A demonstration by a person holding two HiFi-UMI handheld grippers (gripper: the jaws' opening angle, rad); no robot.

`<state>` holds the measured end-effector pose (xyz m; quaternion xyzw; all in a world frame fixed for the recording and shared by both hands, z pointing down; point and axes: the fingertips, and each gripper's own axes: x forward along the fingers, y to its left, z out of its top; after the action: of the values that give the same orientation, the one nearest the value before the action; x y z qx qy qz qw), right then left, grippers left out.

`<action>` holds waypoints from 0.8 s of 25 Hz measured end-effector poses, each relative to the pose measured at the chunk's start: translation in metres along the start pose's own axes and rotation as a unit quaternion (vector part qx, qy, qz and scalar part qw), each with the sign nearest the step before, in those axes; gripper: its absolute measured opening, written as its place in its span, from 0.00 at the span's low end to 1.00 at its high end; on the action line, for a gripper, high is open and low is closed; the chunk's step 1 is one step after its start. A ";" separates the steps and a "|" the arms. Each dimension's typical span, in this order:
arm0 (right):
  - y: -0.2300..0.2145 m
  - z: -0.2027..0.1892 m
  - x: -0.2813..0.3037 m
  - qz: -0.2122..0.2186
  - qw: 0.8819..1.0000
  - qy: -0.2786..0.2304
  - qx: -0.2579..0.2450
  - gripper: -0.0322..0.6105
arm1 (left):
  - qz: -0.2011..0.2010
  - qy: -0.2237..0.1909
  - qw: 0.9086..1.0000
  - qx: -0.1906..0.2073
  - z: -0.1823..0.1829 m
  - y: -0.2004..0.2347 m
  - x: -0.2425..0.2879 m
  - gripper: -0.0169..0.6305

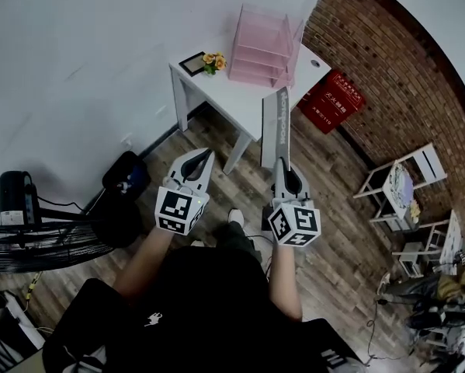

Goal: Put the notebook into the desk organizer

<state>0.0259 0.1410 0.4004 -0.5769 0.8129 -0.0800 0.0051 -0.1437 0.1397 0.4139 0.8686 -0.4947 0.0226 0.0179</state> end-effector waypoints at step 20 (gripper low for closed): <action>-0.096 0.005 0.110 0.073 0.997 0.019 0.017 0.07 | 0.081 0.020 0.996 0.009 0.005 0.018 0.119 0.03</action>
<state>0.0793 0.0068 0.4180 -0.5139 0.8515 -0.1042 0.0051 -0.0985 0.0285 0.4159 0.8252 -0.5628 0.0453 0.0179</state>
